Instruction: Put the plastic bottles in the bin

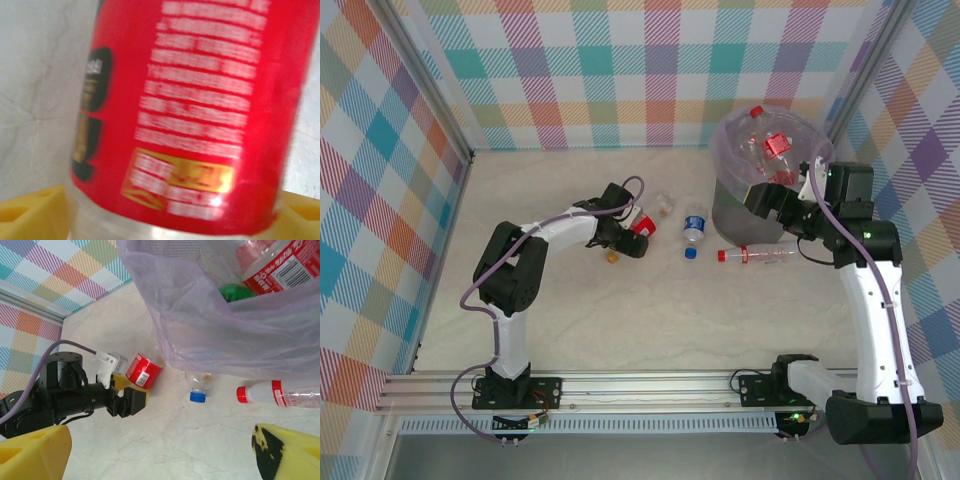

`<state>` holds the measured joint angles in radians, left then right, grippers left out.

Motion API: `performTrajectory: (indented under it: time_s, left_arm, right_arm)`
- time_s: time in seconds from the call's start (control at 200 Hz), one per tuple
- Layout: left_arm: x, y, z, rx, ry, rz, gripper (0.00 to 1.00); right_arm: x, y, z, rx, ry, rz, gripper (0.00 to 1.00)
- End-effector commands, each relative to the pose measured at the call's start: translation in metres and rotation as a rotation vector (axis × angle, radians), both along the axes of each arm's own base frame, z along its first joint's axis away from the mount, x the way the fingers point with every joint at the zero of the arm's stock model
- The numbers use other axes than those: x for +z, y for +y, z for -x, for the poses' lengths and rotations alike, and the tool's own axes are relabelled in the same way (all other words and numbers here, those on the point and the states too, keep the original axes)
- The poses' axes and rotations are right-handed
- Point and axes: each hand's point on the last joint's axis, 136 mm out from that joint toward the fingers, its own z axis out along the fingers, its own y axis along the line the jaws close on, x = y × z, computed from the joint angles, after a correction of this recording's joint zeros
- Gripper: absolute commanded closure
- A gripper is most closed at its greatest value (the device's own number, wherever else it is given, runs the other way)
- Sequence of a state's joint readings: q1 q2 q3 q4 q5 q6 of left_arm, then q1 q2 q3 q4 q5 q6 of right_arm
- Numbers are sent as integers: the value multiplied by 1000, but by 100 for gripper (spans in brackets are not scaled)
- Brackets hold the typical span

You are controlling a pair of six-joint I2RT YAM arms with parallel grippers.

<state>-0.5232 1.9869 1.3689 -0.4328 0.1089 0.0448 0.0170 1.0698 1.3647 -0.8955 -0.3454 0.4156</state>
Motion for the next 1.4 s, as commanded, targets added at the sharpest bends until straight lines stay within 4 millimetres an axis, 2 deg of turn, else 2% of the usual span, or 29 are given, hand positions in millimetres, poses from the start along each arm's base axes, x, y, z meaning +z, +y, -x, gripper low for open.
performTrajectory:
  time_s: [0.0,0.215,0.415,0.5,0.6,0.7,0.795,0.96,1.12,1.285,1.395]
  left_arm:
    - [18,-4,-7,25,-75,33,22]
    - [60,-6,-14,82,-212,133,32]
    - [95,-3,0,180,-270,269,35]
    - [116,-8,13,193,-314,343,35]
    - [141,-15,32,178,-367,410,36]
    - [162,-11,49,189,-403,469,36]
    - [178,-11,62,194,-411,554,37]
    - [194,-18,74,223,-418,665,37]
    - [185,-28,77,224,-384,686,37]
    - [185,-40,80,202,-364,728,37]
    - [185,-47,81,191,-346,757,37]
  right_arm:
    - [10,12,2,23,-23,-83,7]
    - [9,20,13,38,-16,-142,8]
    - [8,34,5,83,-7,-133,8]
    - [18,56,-2,143,-38,-128,9]
    - [23,94,-16,239,-54,-148,9]
    - [23,130,-33,310,-62,-197,8]
    - [23,153,-51,337,-89,-242,7]
    - [10,173,-80,327,-72,-300,3]
    - [-5,203,-95,384,-42,-303,1]
    - [-17,211,-110,378,-33,-297,0]
    - [-18,217,-115,402,-39,-293,5]
